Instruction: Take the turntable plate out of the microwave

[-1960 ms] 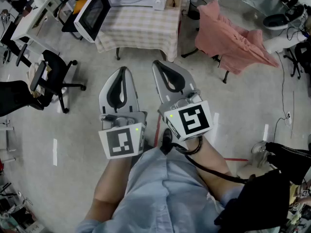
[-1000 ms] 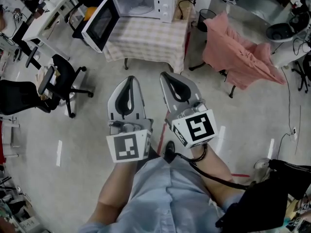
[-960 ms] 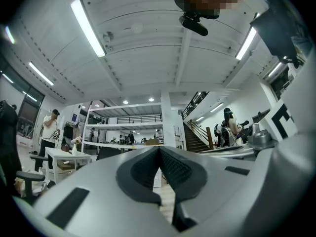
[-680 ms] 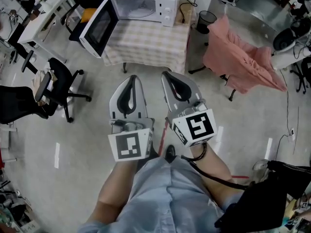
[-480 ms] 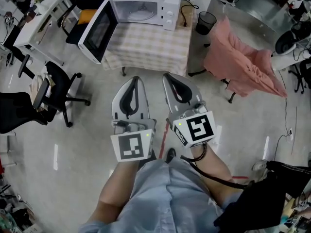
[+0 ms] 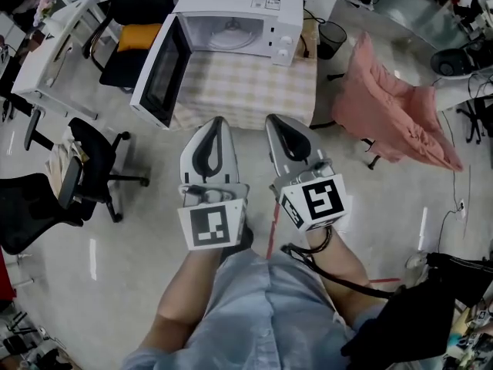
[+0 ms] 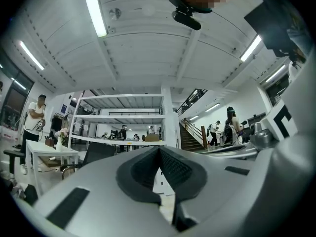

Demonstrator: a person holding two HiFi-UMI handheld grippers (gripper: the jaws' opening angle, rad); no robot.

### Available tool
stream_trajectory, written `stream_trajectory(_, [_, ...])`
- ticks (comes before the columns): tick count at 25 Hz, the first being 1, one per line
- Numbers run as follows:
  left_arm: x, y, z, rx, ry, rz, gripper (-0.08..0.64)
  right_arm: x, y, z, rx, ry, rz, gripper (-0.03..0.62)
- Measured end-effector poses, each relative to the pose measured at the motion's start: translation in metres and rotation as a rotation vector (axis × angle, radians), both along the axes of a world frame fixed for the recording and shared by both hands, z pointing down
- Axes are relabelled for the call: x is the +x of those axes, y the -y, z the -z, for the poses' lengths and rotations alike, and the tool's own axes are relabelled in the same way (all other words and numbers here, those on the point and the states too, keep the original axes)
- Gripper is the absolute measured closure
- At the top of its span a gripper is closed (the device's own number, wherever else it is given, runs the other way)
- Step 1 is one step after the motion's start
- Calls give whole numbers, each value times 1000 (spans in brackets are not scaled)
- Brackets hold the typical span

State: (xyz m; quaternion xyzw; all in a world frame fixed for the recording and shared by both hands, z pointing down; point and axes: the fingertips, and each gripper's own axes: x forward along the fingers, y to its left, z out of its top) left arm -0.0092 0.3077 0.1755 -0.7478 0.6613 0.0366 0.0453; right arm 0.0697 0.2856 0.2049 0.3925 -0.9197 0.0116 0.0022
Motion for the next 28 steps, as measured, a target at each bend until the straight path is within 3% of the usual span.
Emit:
stream_trajectory(11, [-56,76,-2,-7,-22,-67,554,-45,67,12,25,-16,-78,592])
stream_trajectory(16, [-61,92,3,29,-40,-73,554,-47,78,15,31,-17,-93,592])
stream_trajectory(28, [-67,161,-17,5,-5,-65,554,-43,145,-9,13,8,-116,592])
